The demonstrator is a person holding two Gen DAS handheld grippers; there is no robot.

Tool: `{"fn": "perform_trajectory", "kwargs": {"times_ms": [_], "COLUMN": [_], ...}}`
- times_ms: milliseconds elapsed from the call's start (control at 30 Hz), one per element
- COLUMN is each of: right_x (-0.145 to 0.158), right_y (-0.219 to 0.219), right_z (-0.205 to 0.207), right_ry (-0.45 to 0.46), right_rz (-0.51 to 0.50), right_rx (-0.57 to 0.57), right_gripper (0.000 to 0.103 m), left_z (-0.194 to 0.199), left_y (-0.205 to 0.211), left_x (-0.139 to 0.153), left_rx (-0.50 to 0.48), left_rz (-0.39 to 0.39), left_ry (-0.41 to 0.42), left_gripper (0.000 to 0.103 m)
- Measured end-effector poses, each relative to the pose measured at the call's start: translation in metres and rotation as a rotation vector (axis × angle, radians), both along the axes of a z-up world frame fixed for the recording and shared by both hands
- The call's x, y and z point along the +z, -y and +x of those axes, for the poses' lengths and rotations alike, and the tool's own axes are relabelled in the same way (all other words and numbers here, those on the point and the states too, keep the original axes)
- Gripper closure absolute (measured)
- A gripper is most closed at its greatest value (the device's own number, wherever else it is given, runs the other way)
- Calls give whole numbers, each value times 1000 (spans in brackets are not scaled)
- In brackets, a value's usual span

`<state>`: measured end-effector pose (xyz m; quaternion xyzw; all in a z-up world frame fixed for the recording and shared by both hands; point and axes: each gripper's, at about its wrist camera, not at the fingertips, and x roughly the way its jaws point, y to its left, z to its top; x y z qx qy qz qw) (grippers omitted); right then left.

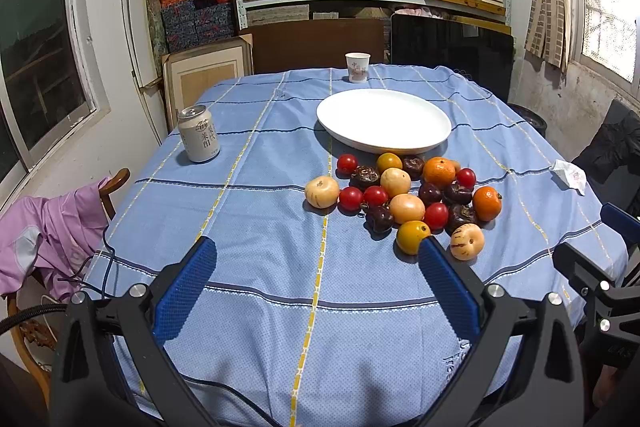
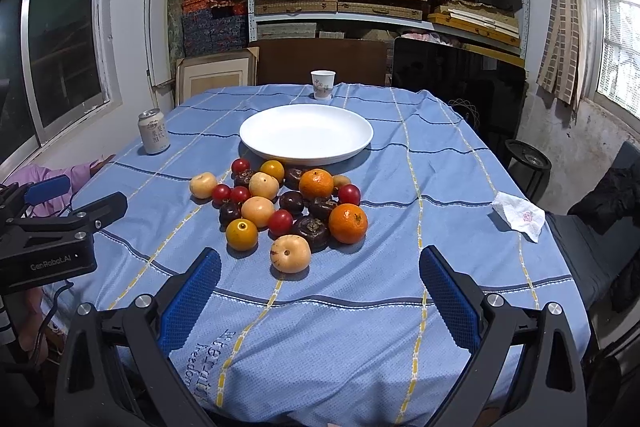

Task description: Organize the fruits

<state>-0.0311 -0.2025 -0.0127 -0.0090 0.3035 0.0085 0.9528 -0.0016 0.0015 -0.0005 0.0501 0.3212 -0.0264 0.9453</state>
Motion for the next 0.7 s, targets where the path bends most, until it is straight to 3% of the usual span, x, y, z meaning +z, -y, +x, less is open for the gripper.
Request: {"fn": "perform_trajectory", "kwargs": {"times_ms": [700], "right_x": [-5], "right_y": [2], "right_z": [1], "right_ry": [-19], "right_rz": [9], "right_rx": [1], "right_gripper": [3], "left_z": [-2], "left_y": [0], "left_x": [-2], "left_rx": [1], "left_rz": [0], "left_ry": [-1], "left_gripper": [4]}}
